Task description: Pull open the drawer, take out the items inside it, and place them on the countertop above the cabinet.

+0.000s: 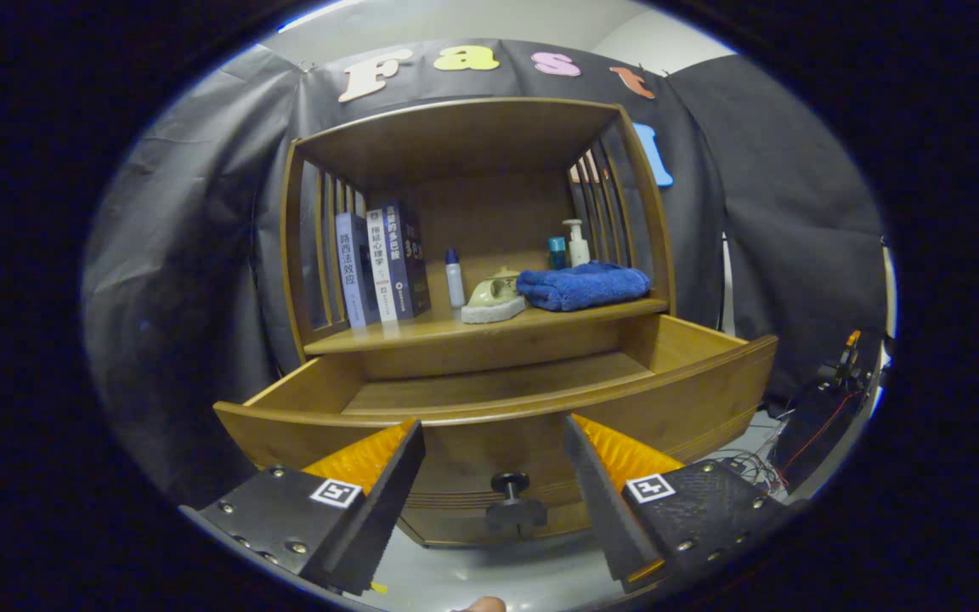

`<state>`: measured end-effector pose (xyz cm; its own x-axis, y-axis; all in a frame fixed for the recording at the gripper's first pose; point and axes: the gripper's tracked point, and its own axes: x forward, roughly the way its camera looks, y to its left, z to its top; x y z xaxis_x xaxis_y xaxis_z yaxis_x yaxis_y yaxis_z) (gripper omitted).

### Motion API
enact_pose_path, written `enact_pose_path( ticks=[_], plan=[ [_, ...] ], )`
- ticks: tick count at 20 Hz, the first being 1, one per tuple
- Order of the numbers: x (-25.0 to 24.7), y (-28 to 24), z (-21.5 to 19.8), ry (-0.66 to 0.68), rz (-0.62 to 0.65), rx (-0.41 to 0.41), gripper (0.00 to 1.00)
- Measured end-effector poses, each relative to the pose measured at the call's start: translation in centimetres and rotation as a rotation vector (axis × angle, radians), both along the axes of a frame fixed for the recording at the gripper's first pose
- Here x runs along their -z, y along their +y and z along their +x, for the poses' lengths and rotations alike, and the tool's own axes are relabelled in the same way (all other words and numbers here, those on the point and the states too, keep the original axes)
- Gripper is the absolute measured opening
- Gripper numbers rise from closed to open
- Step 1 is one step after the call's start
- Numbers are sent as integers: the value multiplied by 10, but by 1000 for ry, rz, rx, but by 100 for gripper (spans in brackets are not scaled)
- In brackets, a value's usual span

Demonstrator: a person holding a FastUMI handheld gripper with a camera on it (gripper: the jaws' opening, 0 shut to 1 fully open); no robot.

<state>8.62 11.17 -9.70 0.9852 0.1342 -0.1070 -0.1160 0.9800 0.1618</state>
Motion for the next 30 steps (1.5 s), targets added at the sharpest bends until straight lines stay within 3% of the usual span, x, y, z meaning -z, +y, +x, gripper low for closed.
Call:
enact_pose_path(
  ticks=[30],
  plan=[
    [-5,-1,15,-4,10,-52,98]
  ],
)
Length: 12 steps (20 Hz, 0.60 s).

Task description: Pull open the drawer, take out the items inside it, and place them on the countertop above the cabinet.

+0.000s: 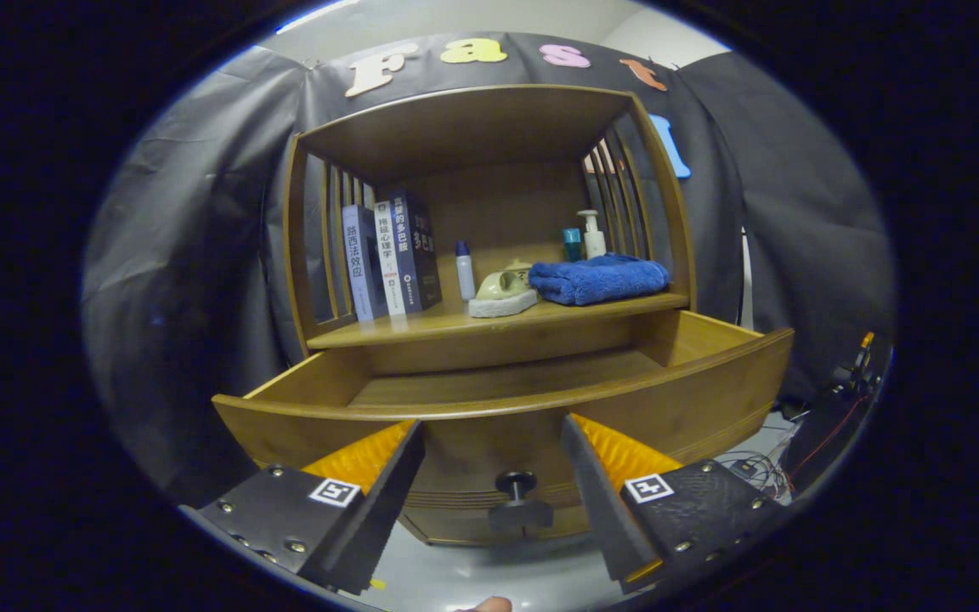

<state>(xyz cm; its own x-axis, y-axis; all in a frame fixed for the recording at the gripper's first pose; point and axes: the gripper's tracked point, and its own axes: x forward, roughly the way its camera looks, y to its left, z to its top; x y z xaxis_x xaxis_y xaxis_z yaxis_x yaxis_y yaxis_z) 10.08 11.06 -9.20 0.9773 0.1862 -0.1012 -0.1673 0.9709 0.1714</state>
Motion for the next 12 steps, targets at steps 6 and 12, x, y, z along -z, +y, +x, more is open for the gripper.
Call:
enact_pose_path(
  ticks=[6,12],
  plan=[
    [-6,2,15,-1,20,7,97],
    [-5,8,33,17,17,3,96]
  ],
)
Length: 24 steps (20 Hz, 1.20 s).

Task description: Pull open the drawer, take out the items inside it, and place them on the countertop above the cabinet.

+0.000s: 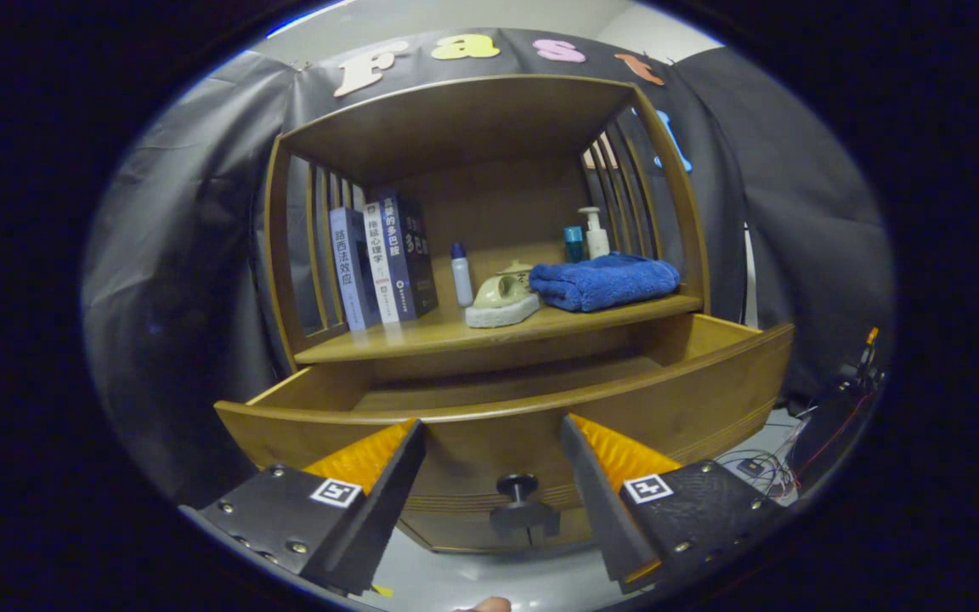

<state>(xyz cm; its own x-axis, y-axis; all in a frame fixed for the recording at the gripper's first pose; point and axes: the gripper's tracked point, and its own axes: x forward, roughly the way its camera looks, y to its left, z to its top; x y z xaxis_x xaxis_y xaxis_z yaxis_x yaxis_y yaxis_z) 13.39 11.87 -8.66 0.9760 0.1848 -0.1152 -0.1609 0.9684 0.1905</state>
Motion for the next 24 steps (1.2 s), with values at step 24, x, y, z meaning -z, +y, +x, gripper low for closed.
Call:
enact_pose_path(
  ticks=[24],
  plan=[
    [0,15,69,24,17,-1,97]
  ],
)
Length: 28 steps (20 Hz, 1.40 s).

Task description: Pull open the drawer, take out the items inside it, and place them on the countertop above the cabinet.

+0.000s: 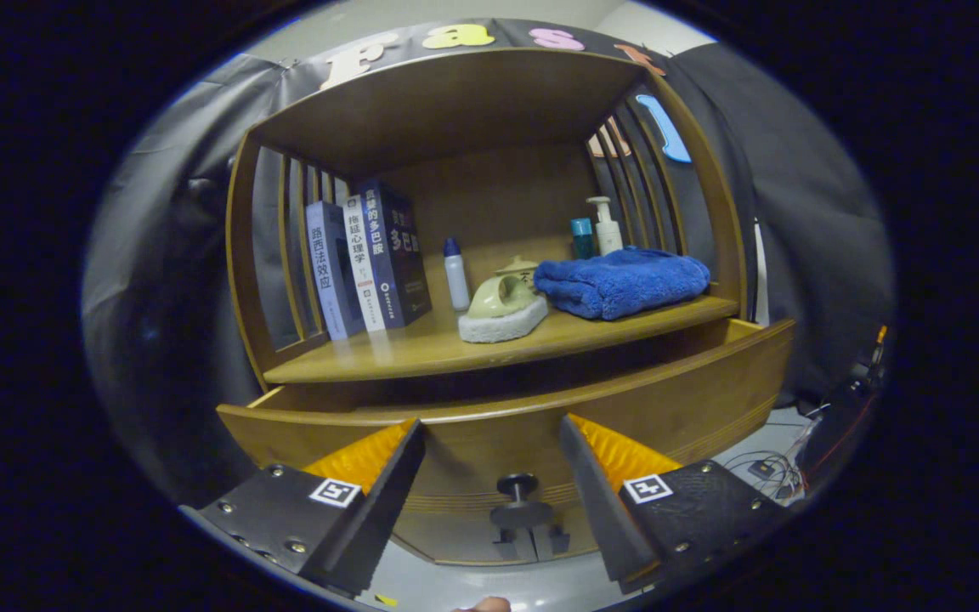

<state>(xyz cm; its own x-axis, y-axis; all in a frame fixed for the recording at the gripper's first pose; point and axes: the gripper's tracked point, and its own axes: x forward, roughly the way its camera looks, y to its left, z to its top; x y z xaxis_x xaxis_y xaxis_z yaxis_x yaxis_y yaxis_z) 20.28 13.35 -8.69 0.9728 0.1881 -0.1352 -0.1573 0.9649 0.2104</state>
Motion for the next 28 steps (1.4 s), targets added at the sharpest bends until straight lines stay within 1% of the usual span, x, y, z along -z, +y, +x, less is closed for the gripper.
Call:
enact_pose_path(
  ticks=[16,22,28],
  plan=[
    [0,12,54,18,36,2,97],
    [0,11,57,18,92,10,97],
    [0,10,58,27,87,10,97]
  ],
)
